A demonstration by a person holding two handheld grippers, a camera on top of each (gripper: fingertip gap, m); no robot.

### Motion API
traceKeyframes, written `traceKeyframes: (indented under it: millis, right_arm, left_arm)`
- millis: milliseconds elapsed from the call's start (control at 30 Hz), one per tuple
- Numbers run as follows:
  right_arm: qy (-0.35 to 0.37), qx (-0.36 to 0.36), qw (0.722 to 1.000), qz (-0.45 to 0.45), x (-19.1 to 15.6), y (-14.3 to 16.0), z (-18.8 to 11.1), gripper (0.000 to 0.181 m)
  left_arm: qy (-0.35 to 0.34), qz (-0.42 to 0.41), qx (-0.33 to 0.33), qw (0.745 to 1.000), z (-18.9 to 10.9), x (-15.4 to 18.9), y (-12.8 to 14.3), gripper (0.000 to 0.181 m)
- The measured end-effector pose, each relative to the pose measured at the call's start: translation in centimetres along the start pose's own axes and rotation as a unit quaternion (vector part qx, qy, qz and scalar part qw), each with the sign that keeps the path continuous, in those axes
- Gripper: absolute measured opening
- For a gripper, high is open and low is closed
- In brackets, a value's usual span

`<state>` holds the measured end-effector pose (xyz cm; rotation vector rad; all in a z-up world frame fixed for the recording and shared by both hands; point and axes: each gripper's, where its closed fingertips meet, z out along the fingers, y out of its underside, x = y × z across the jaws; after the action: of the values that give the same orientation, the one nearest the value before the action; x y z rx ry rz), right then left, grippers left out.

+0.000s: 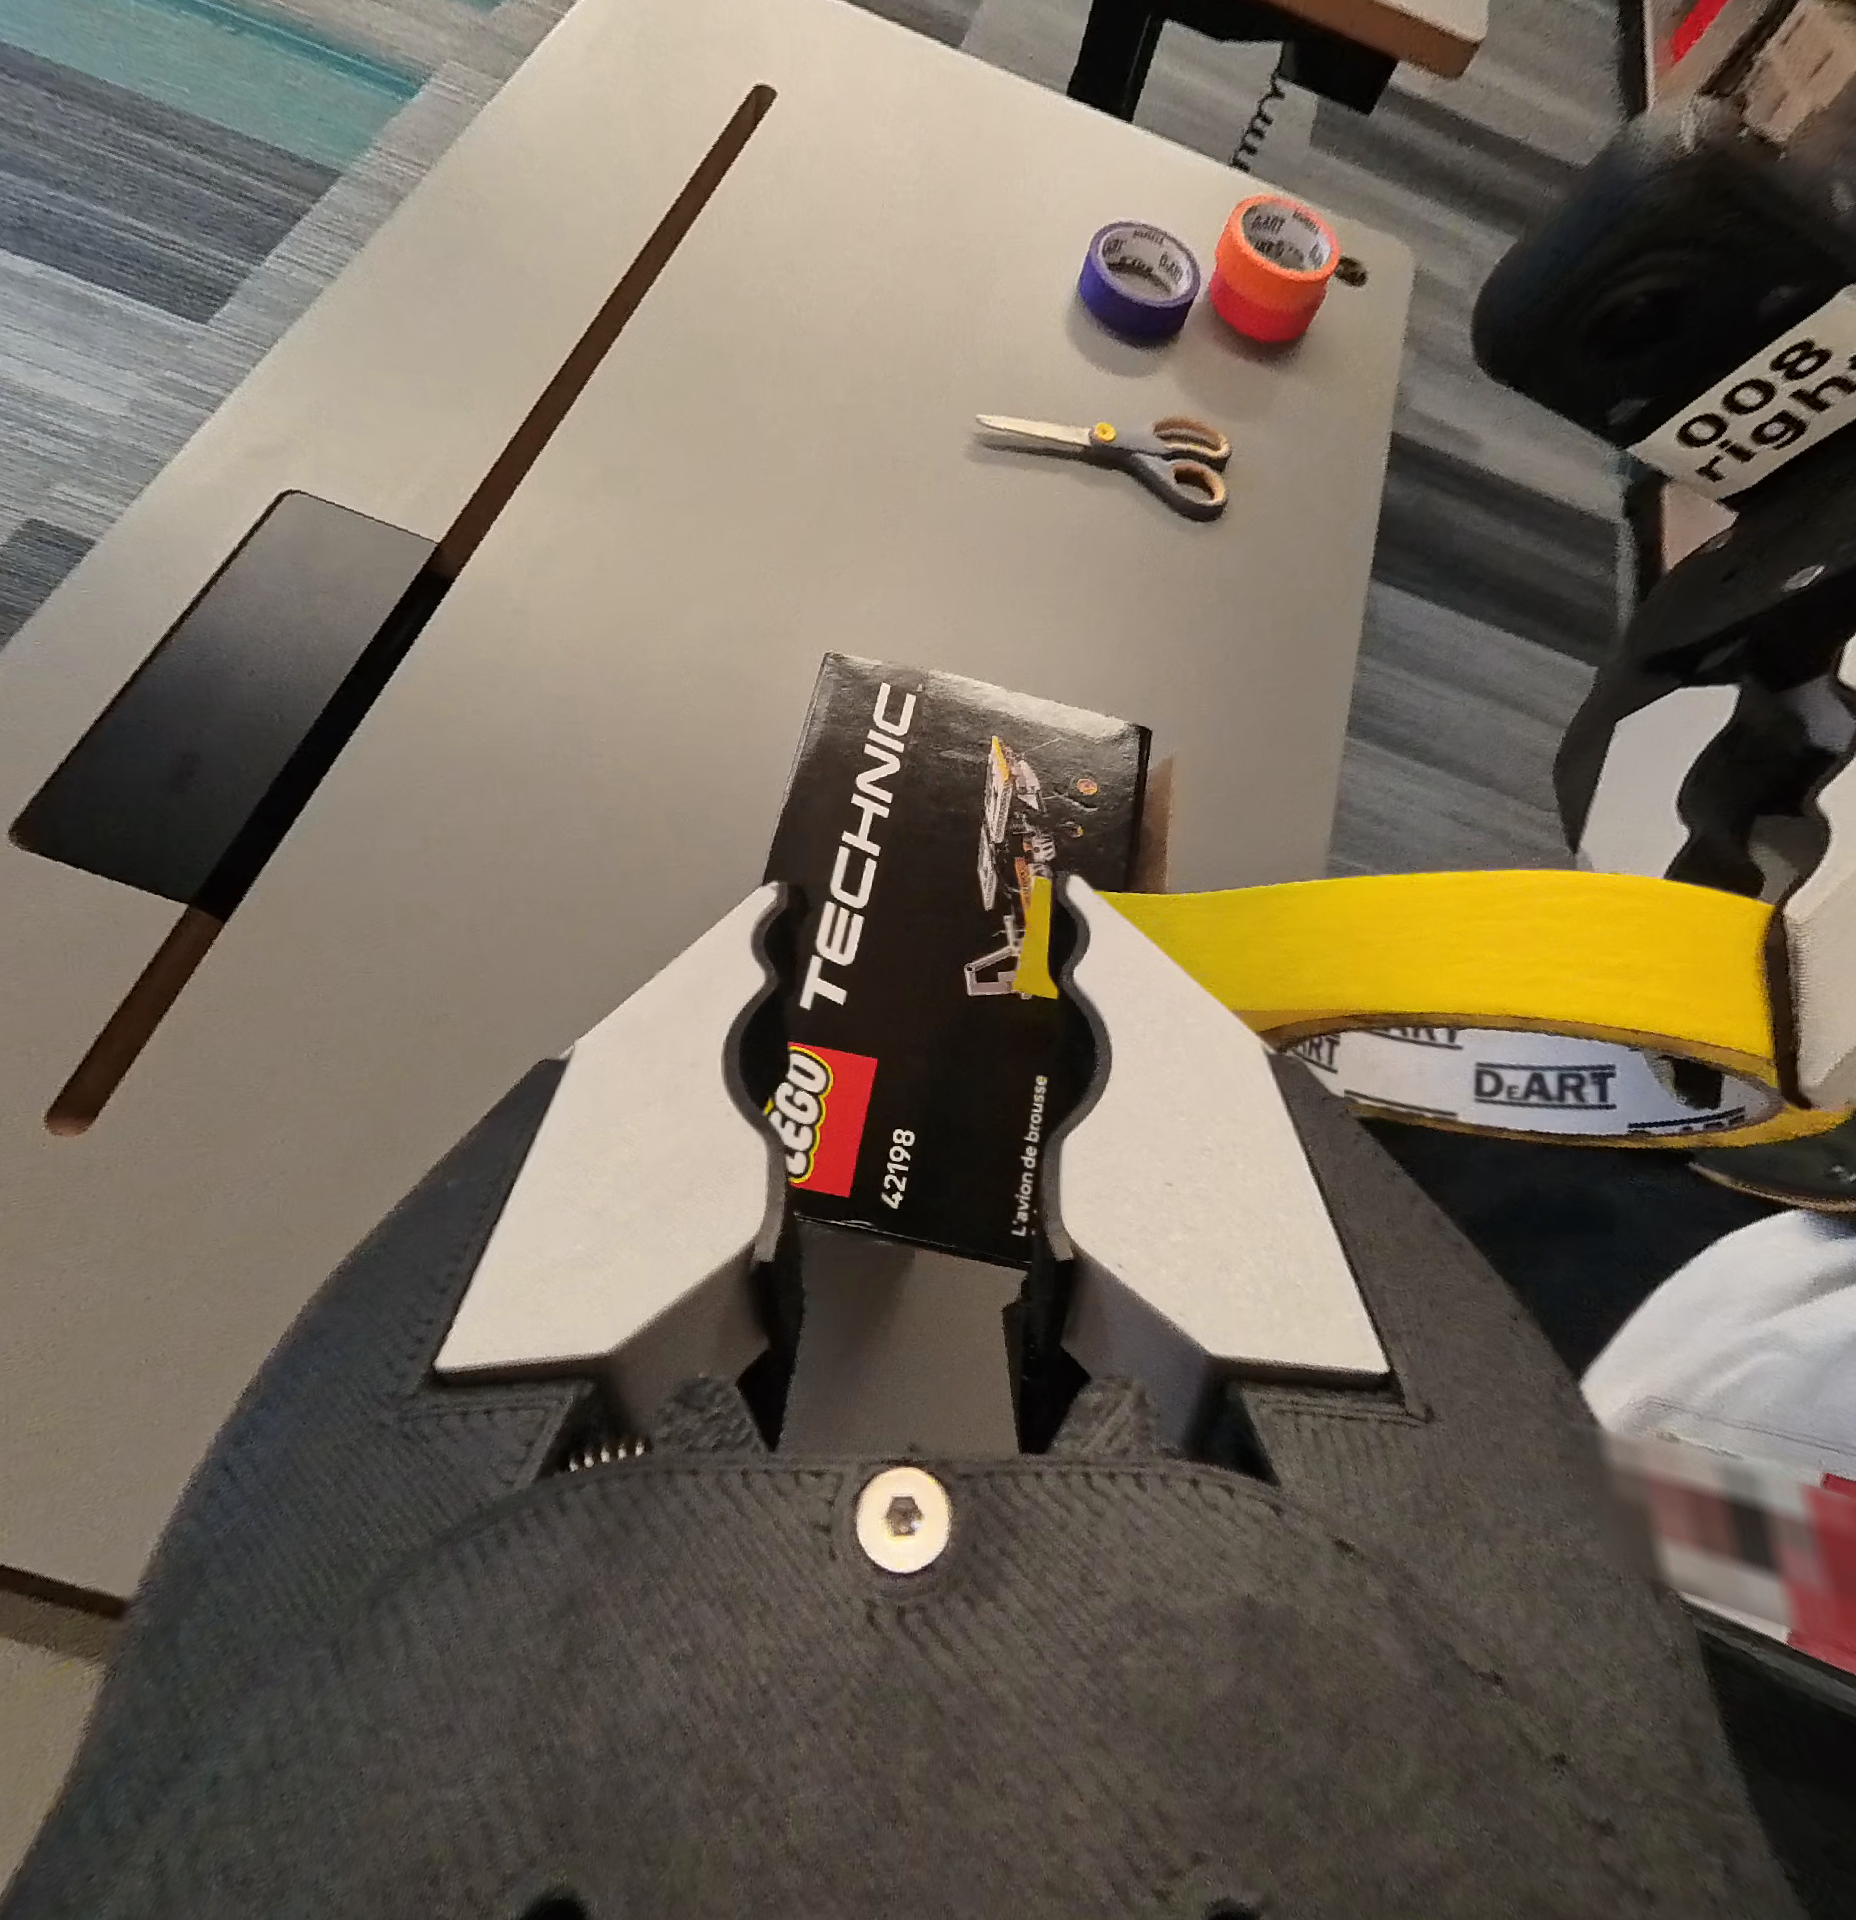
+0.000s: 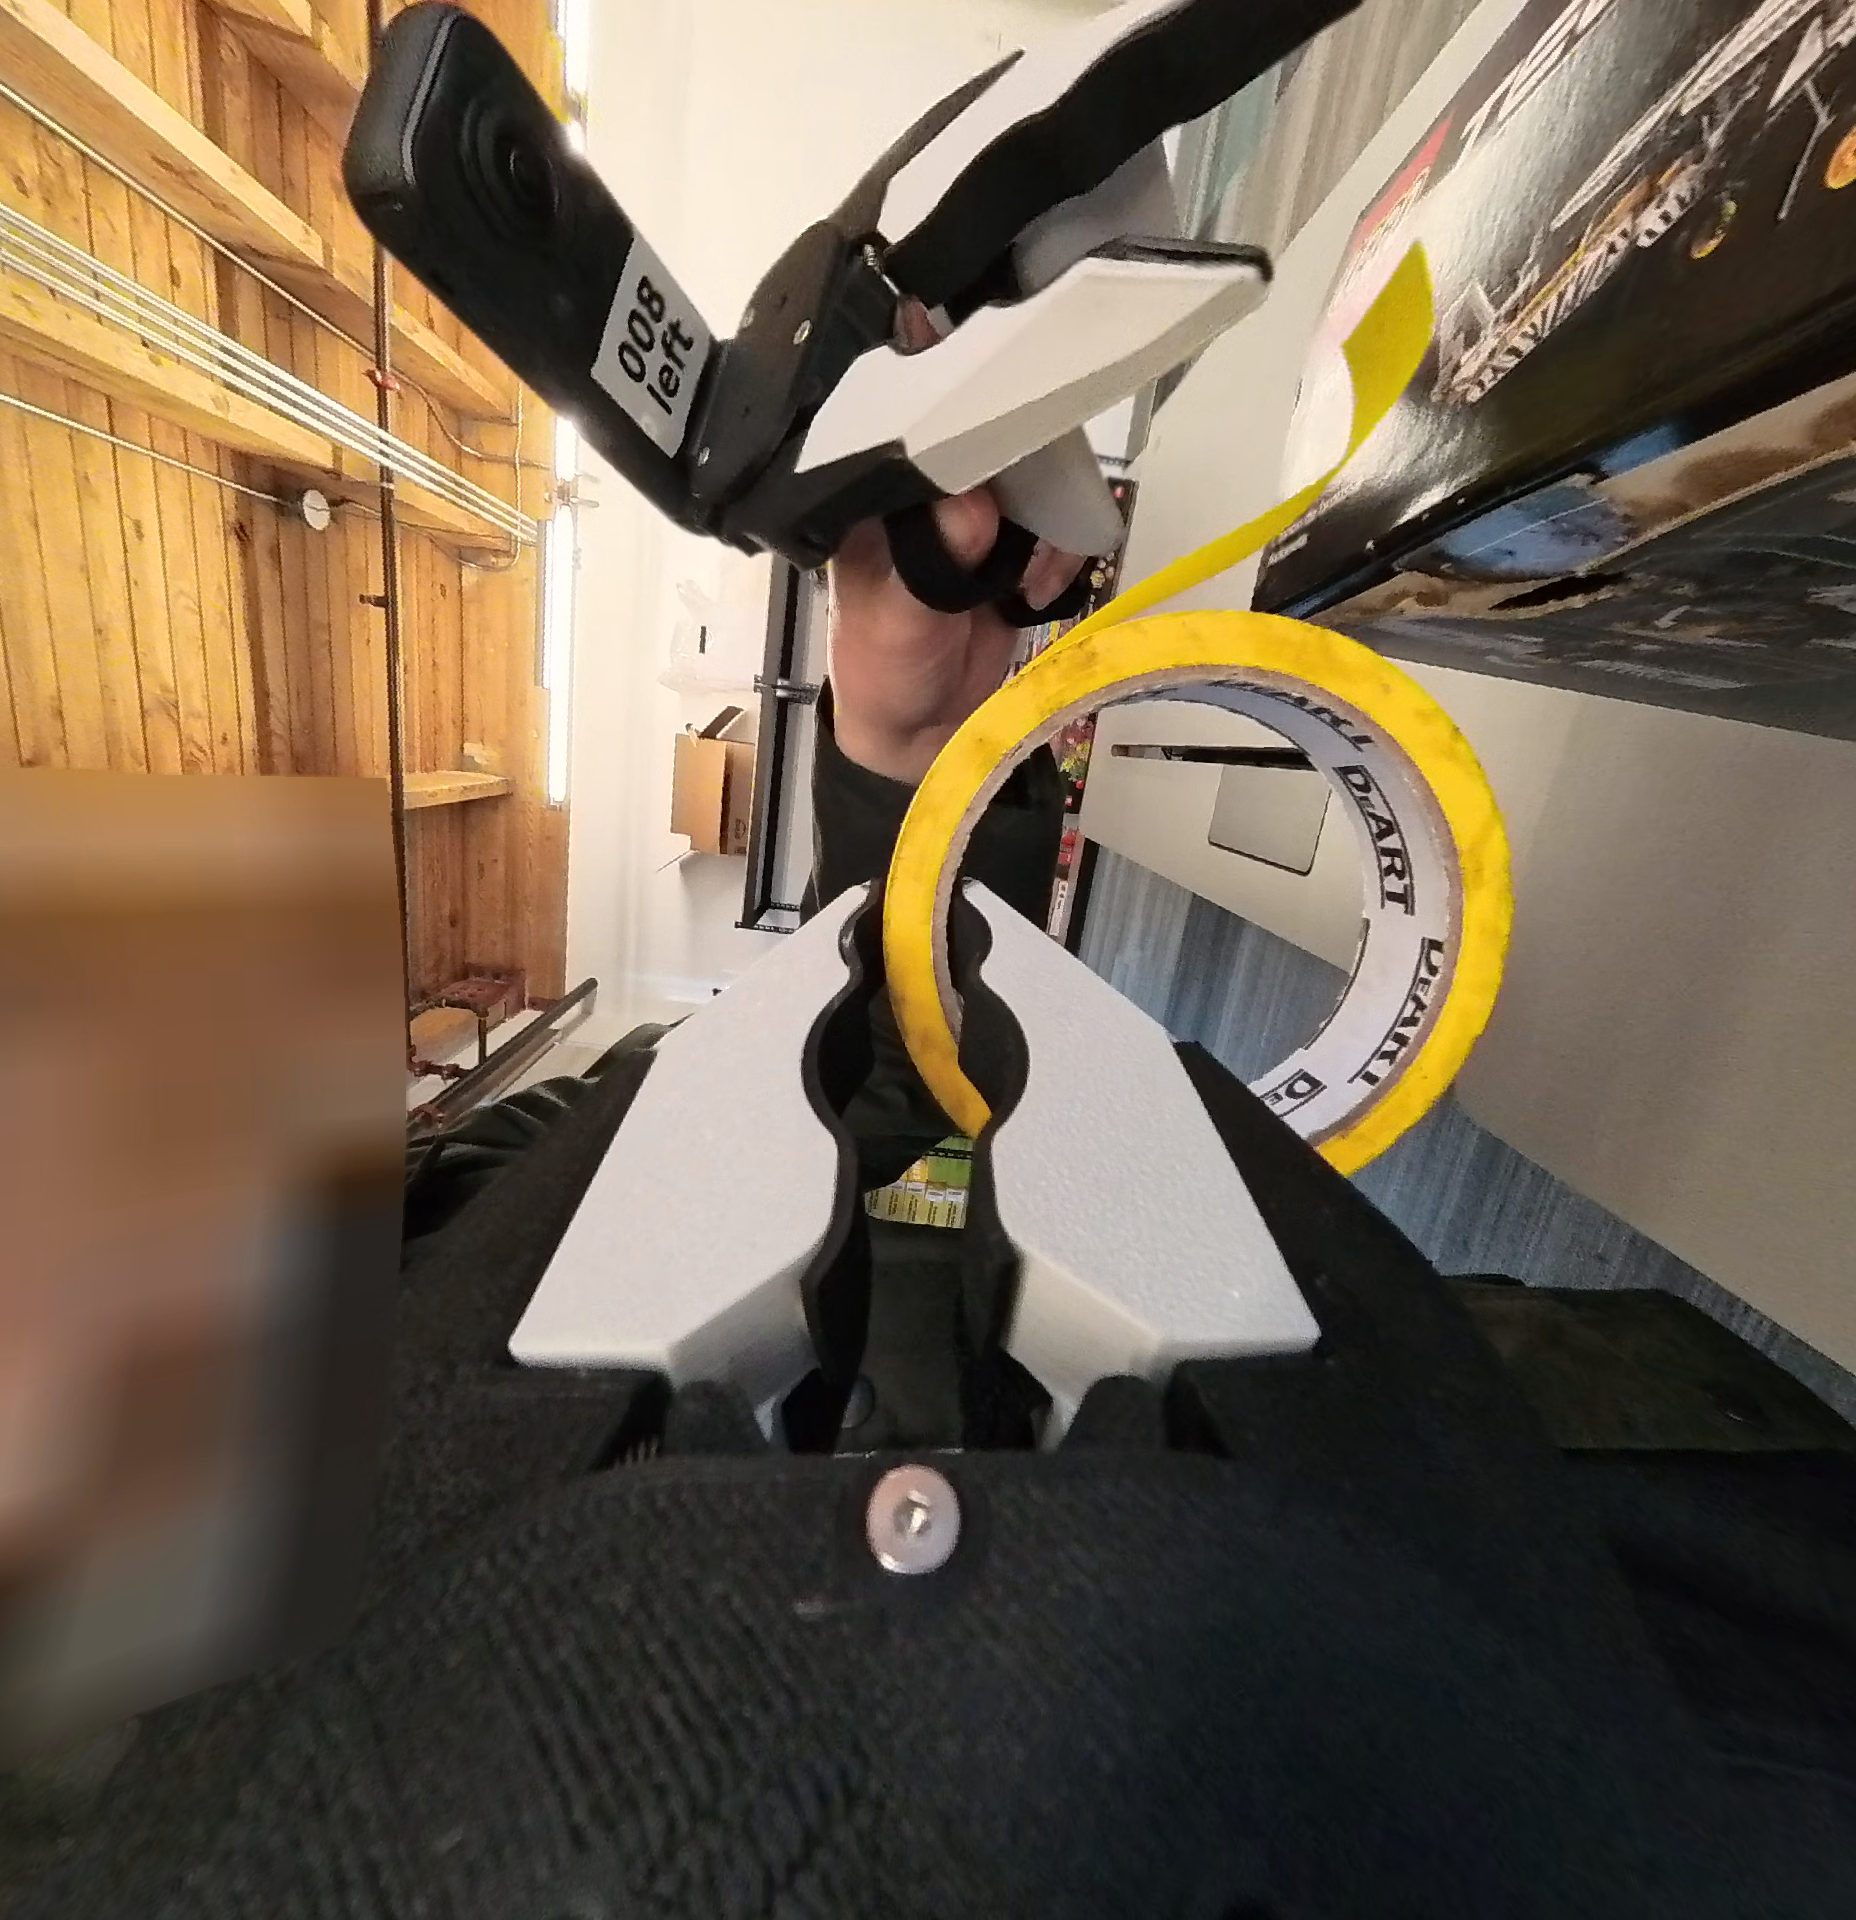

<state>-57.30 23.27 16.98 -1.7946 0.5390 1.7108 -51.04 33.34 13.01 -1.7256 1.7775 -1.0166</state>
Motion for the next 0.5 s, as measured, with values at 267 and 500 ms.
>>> traceKeyframes:
  millis: [267, 500]
  right_arm:
    - [0.001, 0.003, 1.000, 0.009, 0.6, -0.1, 0.0, 0.010]
    - [0.002, 0.002, 1.000, 0.011, 0.9, -0.1, 0.1, 0.010]
  left_arm:
    - [-0.029, 0.030, -0.019, 0.999, 0.7, -0.1, 0.4, 0.051]
    - [-0.048, 0.065, -0.056, 0.995, 1.5, 0.0, 1.5, 0.054]
